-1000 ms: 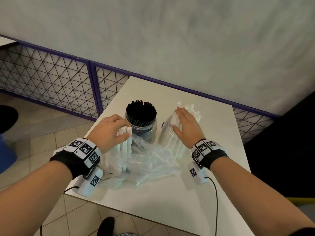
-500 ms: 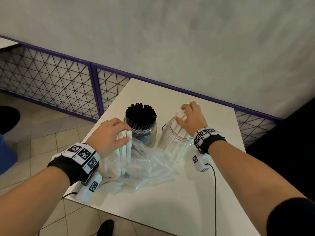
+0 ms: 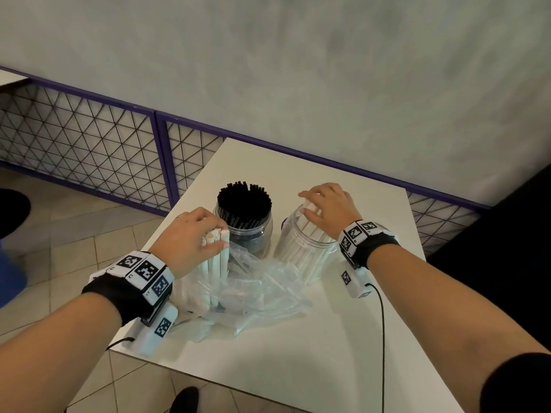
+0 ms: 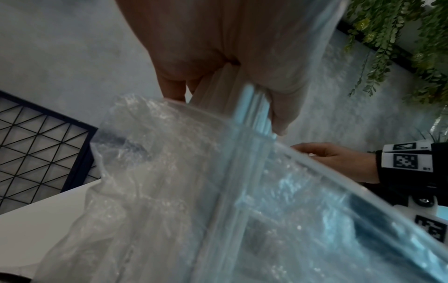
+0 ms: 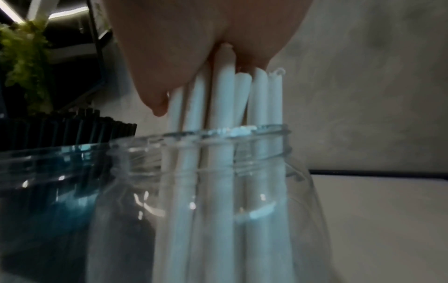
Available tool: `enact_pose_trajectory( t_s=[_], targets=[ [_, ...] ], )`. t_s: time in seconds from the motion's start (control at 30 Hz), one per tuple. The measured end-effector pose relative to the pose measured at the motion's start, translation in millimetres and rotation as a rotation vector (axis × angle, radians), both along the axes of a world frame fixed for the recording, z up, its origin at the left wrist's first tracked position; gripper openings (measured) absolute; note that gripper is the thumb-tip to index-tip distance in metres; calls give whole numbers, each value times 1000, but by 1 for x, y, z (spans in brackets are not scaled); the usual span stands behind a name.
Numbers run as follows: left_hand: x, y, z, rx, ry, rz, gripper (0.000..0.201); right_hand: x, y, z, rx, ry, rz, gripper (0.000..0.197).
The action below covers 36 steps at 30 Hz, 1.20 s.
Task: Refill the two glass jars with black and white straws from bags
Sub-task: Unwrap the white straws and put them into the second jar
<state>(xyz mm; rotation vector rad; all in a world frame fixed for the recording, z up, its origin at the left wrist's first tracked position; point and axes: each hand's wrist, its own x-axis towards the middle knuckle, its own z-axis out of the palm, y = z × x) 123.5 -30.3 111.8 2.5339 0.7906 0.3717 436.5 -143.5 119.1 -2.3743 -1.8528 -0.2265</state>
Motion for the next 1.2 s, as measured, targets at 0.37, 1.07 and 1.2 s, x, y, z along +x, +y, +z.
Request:
enact_pose_trajectory(
  t_s=[0.37,1.07,1.2],
  targets=[
    [-1,-1,0,-16,7,16,66,10,19,7,260,385,-338,24],
    [-6,8,7,-159,-69,-117,57,-204,-17,-34,299,1367,-64,71],
    [-17,18,13,-195,35,-244,80,-215,-5,-49,297,1313,-160,71]
  ],
)
